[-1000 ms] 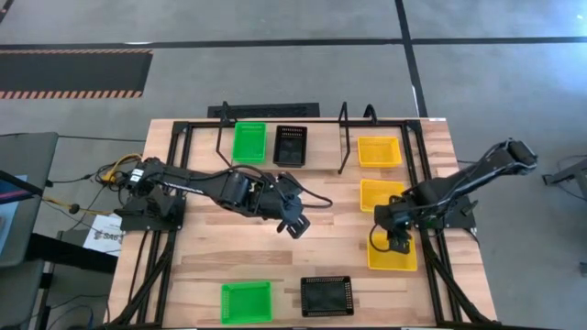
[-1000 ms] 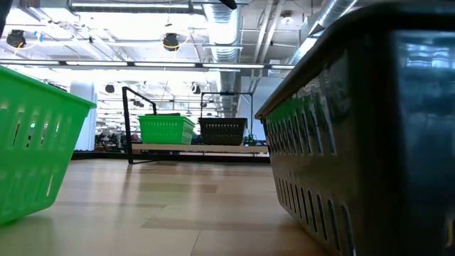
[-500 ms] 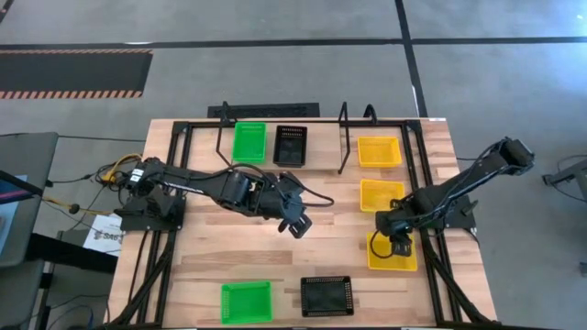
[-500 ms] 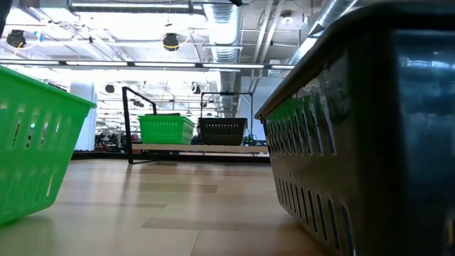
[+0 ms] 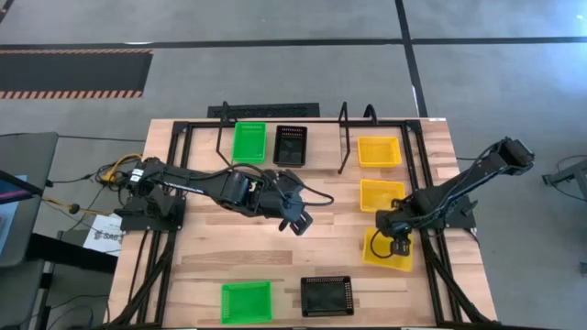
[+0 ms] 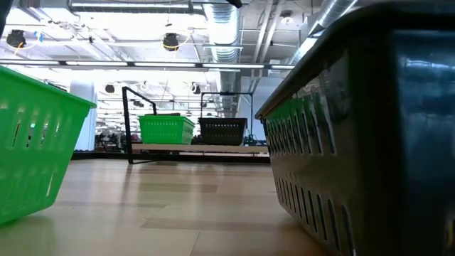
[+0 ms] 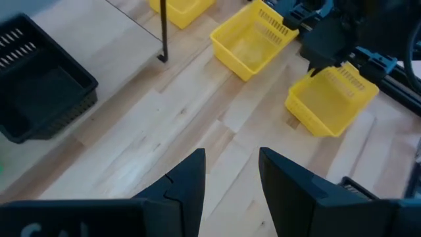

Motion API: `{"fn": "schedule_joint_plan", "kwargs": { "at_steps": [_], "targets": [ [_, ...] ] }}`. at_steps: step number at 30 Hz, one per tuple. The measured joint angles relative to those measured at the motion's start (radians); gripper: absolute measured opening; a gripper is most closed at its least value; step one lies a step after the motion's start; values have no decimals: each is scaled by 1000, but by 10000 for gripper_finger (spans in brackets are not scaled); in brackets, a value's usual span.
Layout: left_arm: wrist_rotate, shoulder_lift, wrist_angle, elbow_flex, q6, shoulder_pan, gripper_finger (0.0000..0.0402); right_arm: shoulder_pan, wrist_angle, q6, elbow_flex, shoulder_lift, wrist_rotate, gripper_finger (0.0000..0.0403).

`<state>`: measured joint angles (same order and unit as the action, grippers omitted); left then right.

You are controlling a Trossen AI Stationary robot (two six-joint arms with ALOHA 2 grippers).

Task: Stack baskets on shelf by color
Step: Put the bottom yellow basket on the shelf

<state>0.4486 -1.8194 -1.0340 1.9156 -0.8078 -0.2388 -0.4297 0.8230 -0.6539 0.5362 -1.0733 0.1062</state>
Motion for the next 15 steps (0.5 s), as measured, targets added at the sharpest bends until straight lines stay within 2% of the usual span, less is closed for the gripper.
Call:
{"fn": "schedule_joint_plan", "kwargs": {
  "at_steps": [4,7,12,15],
  "targets": [
    [73,0,-10,0,32,8,128,16,-16,-42,12,0,-72,10],
    [82,0,-28,0,36,31,128,39,-53,-53,62,0,-109,8],
    [81,0,-110,0,40,79,128,87,-95,-4,217,0,-210,5],
    [59,0,-192,0,40,108,128,133,-118,3,327,0,-324,3]
  ]
}}
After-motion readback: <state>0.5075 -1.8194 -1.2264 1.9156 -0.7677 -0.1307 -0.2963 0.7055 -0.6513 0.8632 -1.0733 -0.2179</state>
